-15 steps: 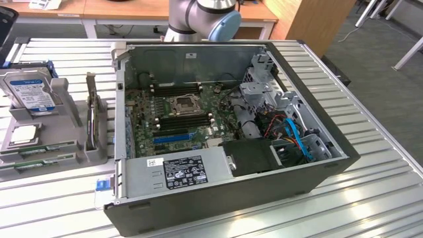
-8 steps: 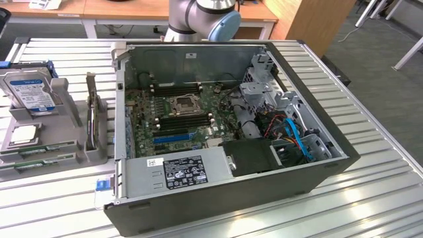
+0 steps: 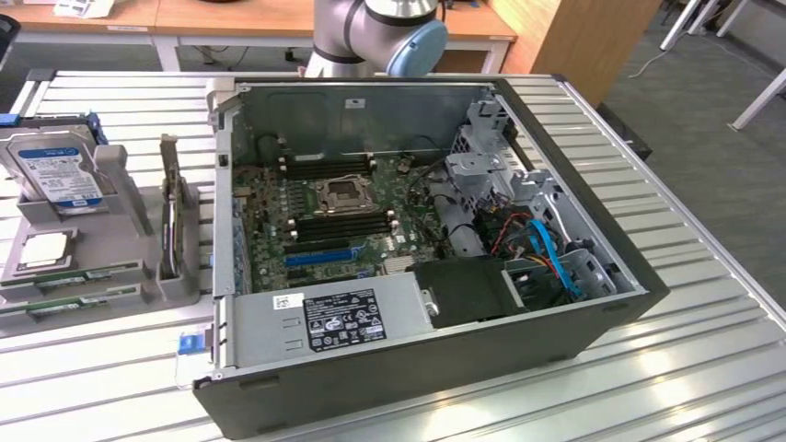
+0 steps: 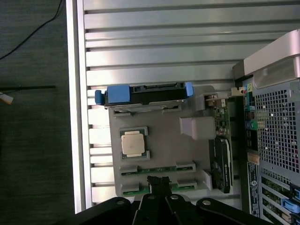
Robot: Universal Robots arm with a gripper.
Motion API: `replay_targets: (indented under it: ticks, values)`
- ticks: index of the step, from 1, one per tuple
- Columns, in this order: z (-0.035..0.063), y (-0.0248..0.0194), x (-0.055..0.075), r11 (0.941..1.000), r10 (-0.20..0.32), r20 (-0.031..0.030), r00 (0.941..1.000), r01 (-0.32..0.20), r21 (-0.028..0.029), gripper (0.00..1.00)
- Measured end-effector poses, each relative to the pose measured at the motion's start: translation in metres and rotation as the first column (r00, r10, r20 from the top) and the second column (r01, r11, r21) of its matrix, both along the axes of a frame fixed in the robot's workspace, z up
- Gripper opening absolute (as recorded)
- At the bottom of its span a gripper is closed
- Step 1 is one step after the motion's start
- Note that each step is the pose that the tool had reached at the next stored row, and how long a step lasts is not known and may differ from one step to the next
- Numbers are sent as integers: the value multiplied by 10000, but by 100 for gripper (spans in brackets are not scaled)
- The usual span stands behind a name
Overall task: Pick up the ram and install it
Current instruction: 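Reach for the ram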
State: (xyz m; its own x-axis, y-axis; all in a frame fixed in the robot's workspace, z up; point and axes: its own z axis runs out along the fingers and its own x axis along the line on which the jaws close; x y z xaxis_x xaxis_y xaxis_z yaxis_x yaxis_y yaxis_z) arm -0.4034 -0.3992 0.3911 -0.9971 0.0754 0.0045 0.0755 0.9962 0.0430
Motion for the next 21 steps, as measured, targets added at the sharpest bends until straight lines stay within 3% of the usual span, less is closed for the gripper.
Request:
replay_targets:
  ticks: [21]
  values:
    - [0,-261,0,10000,1,0,10000,-1,0,10]
